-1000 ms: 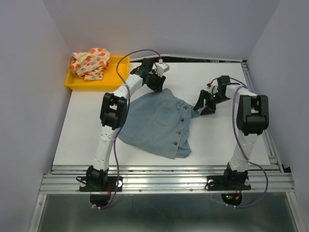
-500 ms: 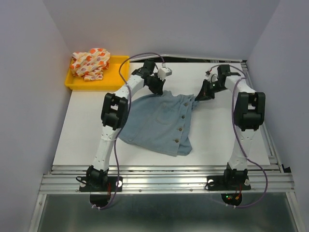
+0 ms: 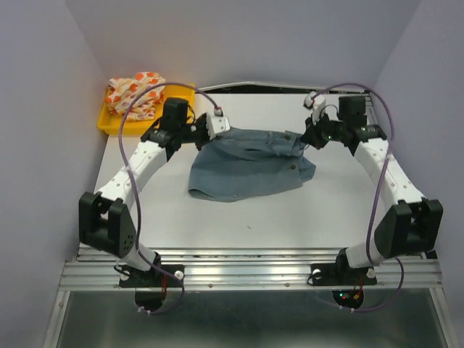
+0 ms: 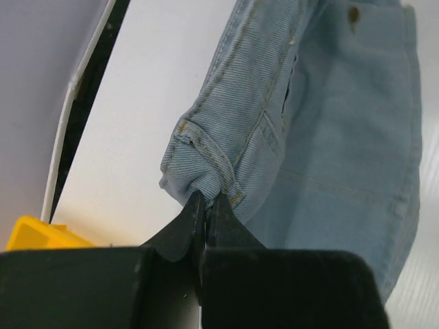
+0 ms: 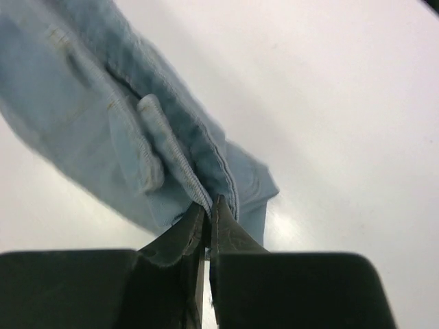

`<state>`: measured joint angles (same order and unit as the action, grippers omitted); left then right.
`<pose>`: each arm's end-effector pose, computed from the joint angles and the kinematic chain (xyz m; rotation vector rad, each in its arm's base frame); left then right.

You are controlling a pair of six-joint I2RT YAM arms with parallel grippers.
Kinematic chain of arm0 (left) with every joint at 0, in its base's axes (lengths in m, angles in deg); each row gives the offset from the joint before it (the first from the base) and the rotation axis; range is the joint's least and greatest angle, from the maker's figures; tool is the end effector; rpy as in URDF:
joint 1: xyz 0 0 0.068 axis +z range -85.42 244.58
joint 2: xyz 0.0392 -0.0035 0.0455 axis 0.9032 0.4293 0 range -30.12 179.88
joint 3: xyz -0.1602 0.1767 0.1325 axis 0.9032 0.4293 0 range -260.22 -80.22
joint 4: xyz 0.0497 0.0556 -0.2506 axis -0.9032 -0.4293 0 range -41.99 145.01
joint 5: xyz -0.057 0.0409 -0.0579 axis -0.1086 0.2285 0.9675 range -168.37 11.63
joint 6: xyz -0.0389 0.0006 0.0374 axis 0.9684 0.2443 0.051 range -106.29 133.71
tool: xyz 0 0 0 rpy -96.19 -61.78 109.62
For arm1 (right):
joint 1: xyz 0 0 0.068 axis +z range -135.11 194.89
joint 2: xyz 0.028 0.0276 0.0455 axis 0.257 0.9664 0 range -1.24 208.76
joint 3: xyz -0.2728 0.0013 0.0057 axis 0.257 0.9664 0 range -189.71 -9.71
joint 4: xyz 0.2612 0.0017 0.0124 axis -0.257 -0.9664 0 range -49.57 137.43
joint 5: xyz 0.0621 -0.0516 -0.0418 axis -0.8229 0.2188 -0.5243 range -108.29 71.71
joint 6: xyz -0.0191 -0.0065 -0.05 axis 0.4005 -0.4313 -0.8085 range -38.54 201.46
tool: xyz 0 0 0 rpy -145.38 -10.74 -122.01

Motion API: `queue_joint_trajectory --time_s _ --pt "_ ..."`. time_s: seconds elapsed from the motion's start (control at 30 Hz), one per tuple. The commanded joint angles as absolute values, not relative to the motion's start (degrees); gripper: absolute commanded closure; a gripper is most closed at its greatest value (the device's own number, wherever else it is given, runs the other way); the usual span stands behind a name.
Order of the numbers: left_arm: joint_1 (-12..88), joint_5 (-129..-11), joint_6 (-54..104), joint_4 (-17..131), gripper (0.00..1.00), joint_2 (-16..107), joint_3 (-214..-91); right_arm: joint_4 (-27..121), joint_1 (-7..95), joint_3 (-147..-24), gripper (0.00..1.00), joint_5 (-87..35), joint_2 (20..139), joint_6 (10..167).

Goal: Fold and stack the skirts
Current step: Flatten the skirt out

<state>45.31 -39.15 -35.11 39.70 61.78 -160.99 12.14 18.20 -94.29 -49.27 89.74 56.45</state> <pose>0.3435 -0.1440 0.3436 1.4064 1.3349 -0.3530 0.3511 0.0385 0.3403 -0.7998 2.0575 0.4114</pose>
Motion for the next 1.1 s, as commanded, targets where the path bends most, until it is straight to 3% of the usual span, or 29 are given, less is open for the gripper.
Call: queue_joint_trajectory --time_s 0.0,0.07,0.1,0.17,0.2,0.23,0.3,0.33,0.43,0.47,0.5,0.6,0.67,0.87,1.07 --pt "46.56 -40.74 -54.21 40.86 0.98 54.3 -141.81 19.19 23.39 -71.32 0.96 -41.42 77.28 34.73" --pt "46.65 -41.63 -57.9 40.25 0.92 50.94 -135.36 21.14 24.99 -63.98 0.83 -39.83 71.74 29.8" --pt "46.65 -42.68 -61.75 39.55 0.86 47.44 -129.67 21.5 25.87 -58.72 0.59 -40.0 66.67 28.82" --pt "46.74 -43.39 -63.28 40.15 0.77 43.82 -124.63 20.54 26.4 -55.52 0.23 -41.57 62.33 28.9" --pt "46.74 -43.74 -62.76 40.42 0.76 40.15 -121.03 19.05 26.41 -54.02 0.1 -41.84 59.18 29.34" --pt "46.74 -43.48 -61.97 40.42 0.7 38.63 -119.95 17.82 26.41 -54.01 0.08 -42.11 58.19 31.26" --pt "46.74 -42.69 -58.1 40.69 0.67 33.88 -118.28 15.18 26.41 -55.06 0.07 -41.67 57.3 34.6" --pt "46.74 -42.16 -54.79 39.12 0.48 32.74 -118.36 14.39 26.41 -56.89 0.07 -41.41 57.39 36.01" --pt "46.74 -40.67 -48.1 37.35 0.46 29.48 -119.68 13.68 26.41 -60.33 0.1 -41.49 59.05 41.64" --pt "46.74 -40.75 -42.6 37.08 0.2 28.95 -120.03 13.33 26.41 -63.3 0.12 -43.32 61.58 44.26" --pt "46.74 -41.54 -38.97 37.69 0.14 28.16 -120.55 12.89 26.41 -64.98 0.16 -44.3 63.43 46.02" --pt "46.74 -43.99 -25.52 38.75 0.14 28.68 -122.57 12.62 30.51 -71.56 0.31 -46.07 72.11 51.99" --pt "46.74 -45.58 -19.54 39.28 0.14 28.95 -123.8 14.28 35.0 -73.69 0.35 -41.79 77.22 54.73" --pt "49.54 -54.72 -3.18 37.88 0.15 33.76 -130.3 18.52 49.77 -82.12 0.35 -31.31 88.74 57.2" --pt "56.05 -50.6 1.84 32.35 0.16 37.21 -134.53 18.42 55.75 -86.7 0.36 -25.95 98.59 55.45"
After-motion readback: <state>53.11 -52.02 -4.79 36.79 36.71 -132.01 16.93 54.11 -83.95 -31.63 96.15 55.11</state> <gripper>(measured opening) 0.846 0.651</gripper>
